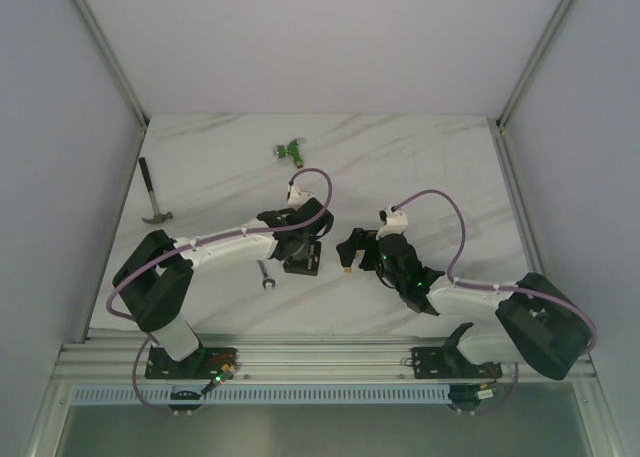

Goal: Snap on the fuse box
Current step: Install the fuse at the fuse box base.

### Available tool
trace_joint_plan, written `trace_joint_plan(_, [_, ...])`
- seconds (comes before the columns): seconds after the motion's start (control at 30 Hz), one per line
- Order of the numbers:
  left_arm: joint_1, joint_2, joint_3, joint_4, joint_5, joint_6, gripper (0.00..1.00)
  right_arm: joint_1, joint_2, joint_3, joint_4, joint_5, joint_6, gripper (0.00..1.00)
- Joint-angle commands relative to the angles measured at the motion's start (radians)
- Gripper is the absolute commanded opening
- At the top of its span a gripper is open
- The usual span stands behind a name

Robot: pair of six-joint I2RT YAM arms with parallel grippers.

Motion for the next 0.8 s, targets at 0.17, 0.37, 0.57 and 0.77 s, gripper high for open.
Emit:
trace_joint_plan(0.17, [-0.002,0.004,-0.021,0.014,0.019,0.024,0.0,0.004,0.011,0.004,0.035,0.004,-0.008,1.0])
trace_joint_plan(0.37, [-0.002,-0.012,-0.027,-0.006,0.021,0.026,0.0,0.004,0.017,0.007,0.033,-0.001,-0.009,1.0])
trace_joint_plan(0.57, [-0.003,0.002,-0.026,-0.009,0.02,0.03,0.0,0.004,0.021,0.01,0.032,-0.003,-0.007,1.0])
trace_joint_plan(0.77, [-0.002,0.01,-0.02,-0.009,0.016,0.055,0.0,0.004,0.025,0.013,0.031,-0.006,-0.008,1.0])
